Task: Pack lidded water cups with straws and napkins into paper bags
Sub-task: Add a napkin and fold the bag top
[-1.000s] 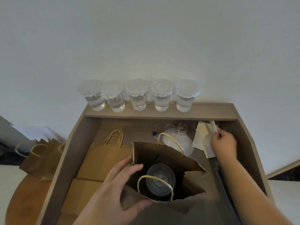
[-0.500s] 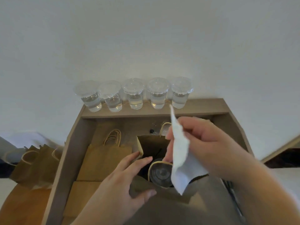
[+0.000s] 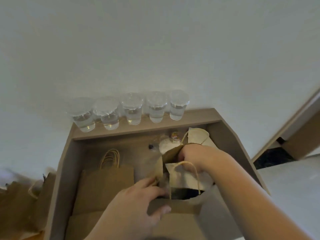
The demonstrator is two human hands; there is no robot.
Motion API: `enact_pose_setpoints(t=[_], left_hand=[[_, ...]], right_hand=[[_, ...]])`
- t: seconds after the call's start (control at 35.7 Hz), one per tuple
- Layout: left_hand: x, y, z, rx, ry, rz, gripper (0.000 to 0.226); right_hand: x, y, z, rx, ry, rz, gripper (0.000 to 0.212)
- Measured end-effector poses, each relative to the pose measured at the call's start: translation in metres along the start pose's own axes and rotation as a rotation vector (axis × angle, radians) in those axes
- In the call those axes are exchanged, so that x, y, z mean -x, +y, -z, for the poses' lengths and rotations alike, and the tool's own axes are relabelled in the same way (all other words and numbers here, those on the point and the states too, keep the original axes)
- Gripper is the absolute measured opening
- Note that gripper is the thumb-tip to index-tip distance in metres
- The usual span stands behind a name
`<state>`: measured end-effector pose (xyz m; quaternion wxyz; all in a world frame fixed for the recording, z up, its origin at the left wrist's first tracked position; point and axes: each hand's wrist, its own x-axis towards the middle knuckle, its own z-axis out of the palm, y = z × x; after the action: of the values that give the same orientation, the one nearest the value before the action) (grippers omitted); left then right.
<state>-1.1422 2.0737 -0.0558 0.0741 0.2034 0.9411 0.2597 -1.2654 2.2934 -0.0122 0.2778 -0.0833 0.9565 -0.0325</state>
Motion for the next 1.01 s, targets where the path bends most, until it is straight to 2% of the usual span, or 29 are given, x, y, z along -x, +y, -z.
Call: enact_pose_setpoints(t=[0.11,0.2,0.28,0.36,0.42,0.48,0.53,0.59,0.67,0.7,0.76,0.84,0.95,1.01], left_hand=[[0.003,-0.007,-0.003,-0.022,-0.016,-0.059,0.049],[0.004,-0.009,-0.004,-0.008,0.001,-0.075,0.055],[0.006,-0.01,-0.003,0.0,0.055,-0.067,0.064],[0.011,-0.012,-0.003,0.022,0.129,-0.082,0.085],[0.015,-0.017,-0.002,0.067,0.189,-0.086,0.098],[0.016,-0.025,-0.003,0.121,0.219,-0.041,0.11],[0.014,-0.034,-0.005,0.172,0.194,0.032,0.119],[0.011,-0.044,-0.011,0.246,0.119,0.136,0.118],[0.004,-0.059,-0.027,0.293,0.033,0.267,0.105],[0.002,-0.064,-0.032,0.3,0.0,0.303,0.102],[-0.003,-0.07,-0.044,0.306,-0.054,0.353,0.095],[-0.012,-0.074,-0.057,0.326,-0.114,0.41,0.08],[-0.024,-0.075,-0.065,0.341,-0.192,0.456,0.076],[-0.028,-0.077,-0.068,0.338,-0.198,0.476,0.075]], right_hand=[[0.011,0.005,0.002,0.039,0.032,-0.068,0.026],[0.023,-0.008,-0.008,-0.014,0.025,0.082,0.017],[0.033,-0.02,-0.018,-0.078,0.074,0.286,0.027],[0.048,-0.015,-0.02,-0.261,0.372,0.374,0.027],[0.062,-0.001,-0.023,-0.545,0.607,0.386,0.026],[0.076,0.021,-0.031,-0.831,0.769,0.364,0.031],[0.082,0.045,-0.043,-0.981,0.871,0.28,0.036],[0.082,0.059,-0.058,-1.139,0.857,0.164,0.043],[0.081,0.071,-0.088,-1.292,0.738,0.004,0.056],[0.08,0.076,-0.097,-1.298,0.727,-0.014,0.049],[0.08,0.086,-0.106,-1.363,0.828,-0.076,0.026],[0.075,0.093,-0.099,-1.59,0.956,-0.158,0.022],[0.067,0.089,-0.107,-1.508,0.882,-0.118,0.032],[0.06,0.099,-0.12,-1.352,0.728,-0.158,0.028]])
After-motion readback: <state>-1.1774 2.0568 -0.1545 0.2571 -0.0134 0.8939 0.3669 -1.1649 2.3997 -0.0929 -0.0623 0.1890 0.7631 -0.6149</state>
